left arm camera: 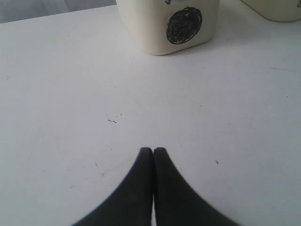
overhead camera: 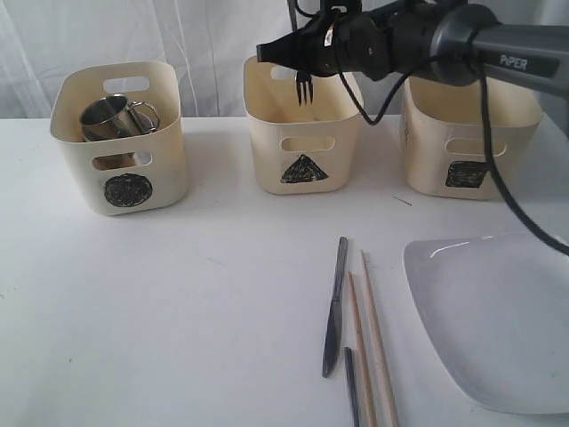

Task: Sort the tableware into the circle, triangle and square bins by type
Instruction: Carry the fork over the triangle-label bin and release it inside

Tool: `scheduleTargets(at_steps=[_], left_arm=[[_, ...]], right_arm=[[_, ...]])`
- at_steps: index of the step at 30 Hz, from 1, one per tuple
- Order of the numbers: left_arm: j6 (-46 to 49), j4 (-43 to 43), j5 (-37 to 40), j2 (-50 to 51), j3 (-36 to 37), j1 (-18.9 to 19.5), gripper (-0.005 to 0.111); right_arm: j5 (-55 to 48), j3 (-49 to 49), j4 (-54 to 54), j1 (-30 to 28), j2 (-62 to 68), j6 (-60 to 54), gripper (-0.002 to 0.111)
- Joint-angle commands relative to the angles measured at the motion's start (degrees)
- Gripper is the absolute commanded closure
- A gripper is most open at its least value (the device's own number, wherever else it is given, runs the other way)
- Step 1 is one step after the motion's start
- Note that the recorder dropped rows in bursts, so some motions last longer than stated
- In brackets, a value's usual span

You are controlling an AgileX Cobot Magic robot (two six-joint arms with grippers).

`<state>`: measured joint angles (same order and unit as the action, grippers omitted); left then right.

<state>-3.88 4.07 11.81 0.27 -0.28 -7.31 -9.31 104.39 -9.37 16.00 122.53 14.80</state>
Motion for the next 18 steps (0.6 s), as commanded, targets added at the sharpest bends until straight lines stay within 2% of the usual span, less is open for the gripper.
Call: scheduleTargets(at_steps=[1,4,6,7,8,12,15,18], left_arm=[[-0.10,-0.41,0.26,-0.27,0.28,-0.12,0.107],[-0.10,-0.41,0.26,-0.27,0.28,-0.12,0.107],[-0.10,-0.41,0.26,-0.27,0.28,-0.12,0.107],[-0.10,-0.41,0.26,-0.27,0.28,-0.12,0.107],[-0.10,-0.41,0.26,-0.27,0.28,-0.12,0.107],[-0.10,-0.41,0.26,-0.27,0.28,-0.12,0.107],[-0.10,-0.41,0.26,-0.27,0.28,-0.12,0.107],[-0.10,-0.41,0.26,-0.27,0.28,-0.12,0.107]], right_arm=[[-0.97,5.08,0.14,-0.59,3.40,-2.05,0.107],[-1.71,6.09,0.14,-0.59,3.91,-3.05,0.097],[-2.69,6.09,0.14,-0.59,3.81,-3.16,0.086],[-4.86,6.09,0.14,-0.69,3.33,-3.99,0.077],[-6.19,6.09,0.14,-0.69,2.91,-4.54,0.073],[-12.99,6.09,-0.63,-0.69,-1.26,-4.64,0.071],[-26.84,4.99,-3.37,-0.57,-7.18,-4.64,0.071],[-35.62,-5.22,-3.16,-0.57,-15.24,-3.97,0.071]])
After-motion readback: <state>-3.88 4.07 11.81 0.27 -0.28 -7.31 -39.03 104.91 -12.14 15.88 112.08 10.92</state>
